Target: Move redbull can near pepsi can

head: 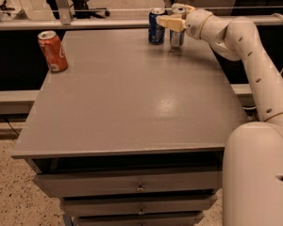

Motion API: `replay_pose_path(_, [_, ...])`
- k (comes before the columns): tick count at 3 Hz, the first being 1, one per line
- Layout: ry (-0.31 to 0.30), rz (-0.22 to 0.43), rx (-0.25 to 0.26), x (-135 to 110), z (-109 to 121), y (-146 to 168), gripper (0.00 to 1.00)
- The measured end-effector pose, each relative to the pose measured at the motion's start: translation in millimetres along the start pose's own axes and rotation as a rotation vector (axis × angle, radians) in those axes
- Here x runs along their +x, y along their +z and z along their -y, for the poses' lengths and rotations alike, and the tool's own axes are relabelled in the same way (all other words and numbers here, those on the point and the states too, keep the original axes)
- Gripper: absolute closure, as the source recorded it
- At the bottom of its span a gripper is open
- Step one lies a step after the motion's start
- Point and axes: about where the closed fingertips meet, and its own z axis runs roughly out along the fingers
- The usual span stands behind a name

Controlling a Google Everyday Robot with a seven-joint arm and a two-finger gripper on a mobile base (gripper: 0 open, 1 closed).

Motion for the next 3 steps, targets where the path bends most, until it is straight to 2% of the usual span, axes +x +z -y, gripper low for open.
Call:
replay_pose_path(1, [0.008,-0.001,-0.019,4.1,-2.6,6.7,0.82])
replay_pose_path(3, [0.024,0.003,-0.035,7.8,-4.2,14.2,0.36])
